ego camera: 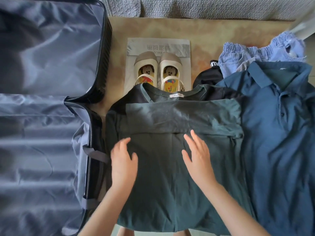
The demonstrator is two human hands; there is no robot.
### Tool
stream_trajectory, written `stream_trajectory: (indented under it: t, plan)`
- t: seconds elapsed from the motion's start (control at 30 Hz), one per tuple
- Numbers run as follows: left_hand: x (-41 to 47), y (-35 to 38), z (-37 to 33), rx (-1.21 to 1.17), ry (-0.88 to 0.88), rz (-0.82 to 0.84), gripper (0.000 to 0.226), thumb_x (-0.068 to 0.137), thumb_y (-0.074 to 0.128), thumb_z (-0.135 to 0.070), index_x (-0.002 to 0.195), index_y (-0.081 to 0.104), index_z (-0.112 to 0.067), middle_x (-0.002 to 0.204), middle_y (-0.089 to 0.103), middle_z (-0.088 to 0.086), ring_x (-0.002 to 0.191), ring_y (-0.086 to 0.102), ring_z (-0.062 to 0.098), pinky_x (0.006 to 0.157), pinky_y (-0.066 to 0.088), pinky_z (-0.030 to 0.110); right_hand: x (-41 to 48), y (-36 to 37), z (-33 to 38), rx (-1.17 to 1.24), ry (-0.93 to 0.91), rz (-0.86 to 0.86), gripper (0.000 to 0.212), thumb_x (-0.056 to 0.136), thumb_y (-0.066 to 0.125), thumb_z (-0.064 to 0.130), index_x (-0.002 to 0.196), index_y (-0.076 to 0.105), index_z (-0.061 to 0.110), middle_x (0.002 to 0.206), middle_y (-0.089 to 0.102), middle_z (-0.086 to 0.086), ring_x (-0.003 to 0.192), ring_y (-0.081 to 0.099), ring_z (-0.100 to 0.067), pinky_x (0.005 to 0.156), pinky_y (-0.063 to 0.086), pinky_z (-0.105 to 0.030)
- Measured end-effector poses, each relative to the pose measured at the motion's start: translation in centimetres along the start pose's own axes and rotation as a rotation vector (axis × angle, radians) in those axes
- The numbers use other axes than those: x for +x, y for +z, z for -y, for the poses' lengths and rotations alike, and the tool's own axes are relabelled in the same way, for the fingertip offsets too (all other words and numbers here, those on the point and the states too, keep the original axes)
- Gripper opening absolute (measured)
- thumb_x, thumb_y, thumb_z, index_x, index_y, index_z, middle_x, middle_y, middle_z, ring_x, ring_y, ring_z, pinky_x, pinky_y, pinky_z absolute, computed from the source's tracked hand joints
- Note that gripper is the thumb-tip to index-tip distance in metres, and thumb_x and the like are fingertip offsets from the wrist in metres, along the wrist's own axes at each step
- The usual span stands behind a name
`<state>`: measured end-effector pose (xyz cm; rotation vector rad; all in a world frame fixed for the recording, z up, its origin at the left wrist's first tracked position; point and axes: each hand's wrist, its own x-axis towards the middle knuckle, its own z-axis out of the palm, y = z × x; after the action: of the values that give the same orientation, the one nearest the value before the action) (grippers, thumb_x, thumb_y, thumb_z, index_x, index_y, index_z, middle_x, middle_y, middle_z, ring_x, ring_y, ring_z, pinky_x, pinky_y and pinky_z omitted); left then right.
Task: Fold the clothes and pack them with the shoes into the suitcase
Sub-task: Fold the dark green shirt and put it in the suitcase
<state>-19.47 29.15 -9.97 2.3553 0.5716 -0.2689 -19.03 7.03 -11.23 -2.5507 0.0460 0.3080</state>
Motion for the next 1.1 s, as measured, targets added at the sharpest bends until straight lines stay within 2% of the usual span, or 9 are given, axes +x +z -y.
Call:
stream_trajectory:
  t: [0.17,0.3,0.4,0.53,0.6,0.67,0.83,0.97,1.1]
  plan:
    - [-6.1,1.2,3.7,0.306,0.094,0.208,0.056,0.067,0.062,0.015,0.115,0.064,-0.014,0.117,0.061,0.004,0.120,0.051,0.030,0.098,0.042,0.052,-4.1,3.1,1.4,0.063,-0.009,-0.027,0.039,0.086,0.054,0.015,0.125,0.060,0.010,0.140,0.049,-0.009,0.127,0.035,-0.016,0.110,0.018,-0.028]
    - [-6.0,0.5,6.2,0.417,0.191,0.163,0.068,0.045,0.059,0.027,0.104,0.067,-0.007,0.108,0.061,0.013,0.109,0.056,0.037,0.080,0.053,0.055,-5.2,3.5,1.8,0.071,-0.033,0.000,0.035,0.086,0.053,0.013,0.119,0.064,0.012,0.133,0.055,-0.006,0.122,0.039,-0.013,0.110,0.018,-0.022]
    - [-6.1,0.1,6.6,0.316,0.193,0.182,0.069,0.049,0.051,0.030,0.108,0.065,-0.004,0.114,0.056,0.015,0.107,0.054,0.033,0.086,0.053,0.043,-5.6,3.5,1.9,0.090,-0.032,0.040,0.034,0.087,0.054,0.009,0.119,0.064,0.015,0.132,0.056,-0.002,0.120,0.041,-0.011,0.109,0.012,-0.009]
    - [-5.4,-0.5,5.3,0.179,0.133,0.110,0.057,0.065,0.056,0.027,0.111,0.064,-0.007,0.115,0.055,0.010,0.089,0.061,0.028,0.073,0.053,0.034,-6.1,3.9,3.1,0.132,-0.047,0.018,0.032,0.089,0.048,0.013,0.115,0.066,0.017,0.126,0.060,0.004,0.117,0.048,-0.010,0.108,0.022,-0.014]
    - [-5.1,-0.6,4.7,0.201,0.140,0.095,0.051,0.071,0.059,0.020,0.111,0.063,-0.010,0.114,0.056,0.006,0.079,0.063,0.027,0.062,0.054,0.035,-6.6,4.5,3.8,0.134,-0.073,0.017,0.035,0.089,0.041,0.019,0.113,0.067,0.018,0.123,0.061,0.004,0.117,0.048,-0.010,0.108,0.025,-0.017]
    - [-4.9,-0.7,4.6,0.203,0.131,0.097,0.046,0.073,0.058,0.019,0.109,0.062,-0.010,0.114,0.055,0.005,0.075,0.064,0.027,0.059,0.053,0.038,-7.3,5.1,4.5,0.131,-0.099,0.030,0.036,0.089,0.039,0.020,0.111,0.067,0.019,0.121,0.062,0.005,0.119,0.048,-0.011,0.109,0.024,-0.017]
    - [-4.7,-1.3,4.4,0.199,0.170,0.060,0.048,0.070,0.055,0.024,0.106,0.063,-0.007,0.119,0.054,0.006,0.084,0.065,0.026,0.062,0.055,0.039,-8.3,6.2,5.8,0.184,-0.065,0.044,0.037,0.089,0.037,0.023,0.110,0.067,0.020,0.121,0.061,0.008,0.119,0.048,-0.009,0.107,0.031,-0.022]
    - [-5.4,-2.0,3.0,0.164,0.176,0.023,0.046,0.073,0.057,0.020,0.108,0.063,-0.010,0.126,0.050,0.001,0.079,0.065,0.022,0.058,0.055,0.039,-8.5,6.2,7.1,0.246,-0.022,0.068,0.035,0.088,0.041,0.027,0.113,0.066,0.024,0.117,0.060,0.013,0.114,0.050,-0.005,0.101,0.035,-0.019]
    - [-5.9,-2.5,1.3,0.043,0.150,-0.041,0.044,0.077,0.058,0.017,0.108,0.064,-0.013,0.131,0.045,-0.001,0.088,0.050,0.003,0.062,0.048,0.030,-8.0,6.8,10.3,0.282,-0.014,0.215,0.033,0.088,0.051,0.039,0.116,0.063,0.028,0.111,0.060,0.016,0.106,0.046,-0.005,0.097,0.038,-0.022]
